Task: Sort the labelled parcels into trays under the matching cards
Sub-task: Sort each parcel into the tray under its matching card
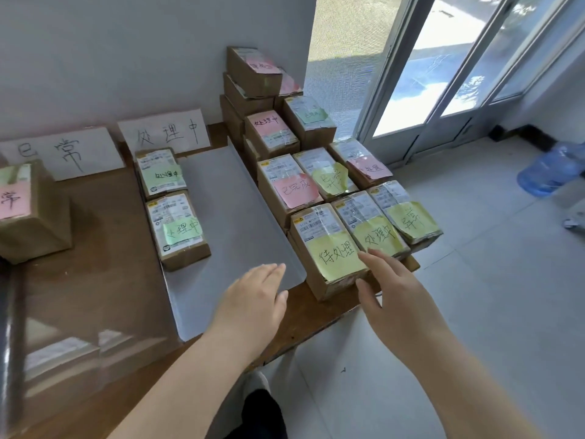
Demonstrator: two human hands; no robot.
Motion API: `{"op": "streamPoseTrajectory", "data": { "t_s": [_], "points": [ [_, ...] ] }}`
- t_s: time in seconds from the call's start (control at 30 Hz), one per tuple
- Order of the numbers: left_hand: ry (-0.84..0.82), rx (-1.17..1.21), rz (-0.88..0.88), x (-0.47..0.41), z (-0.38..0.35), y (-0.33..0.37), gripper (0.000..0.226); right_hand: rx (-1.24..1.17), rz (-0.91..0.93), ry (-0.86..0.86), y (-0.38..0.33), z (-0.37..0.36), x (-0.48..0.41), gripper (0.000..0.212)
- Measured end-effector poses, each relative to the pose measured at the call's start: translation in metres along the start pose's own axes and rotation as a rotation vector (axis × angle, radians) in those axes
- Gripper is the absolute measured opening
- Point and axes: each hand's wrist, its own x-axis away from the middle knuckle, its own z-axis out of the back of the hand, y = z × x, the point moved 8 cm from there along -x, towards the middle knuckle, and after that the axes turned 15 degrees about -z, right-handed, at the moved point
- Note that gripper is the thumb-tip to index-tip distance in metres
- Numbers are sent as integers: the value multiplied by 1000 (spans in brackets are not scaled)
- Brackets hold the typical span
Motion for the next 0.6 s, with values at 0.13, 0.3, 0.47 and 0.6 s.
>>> {"op": "streamPoseTrajectory", "data": {
  "t_s": [0.13,0.3,0.47,0.6],
  "points": [
    [1,82,36,-42,-7,-7,51,4,-43,16,14,12,-40,46],
    [-23,172,134,-72,-16,-21,49,-35,-101,85,45,26,-72,42],
    [-43,171,208,-82,-19,-22,49,-3,-100,70,68,38,-115,43],
    [-8,188,319,-87,-20,-17,50,-16,-83,7,82,42,-153,45]
  ]
}}
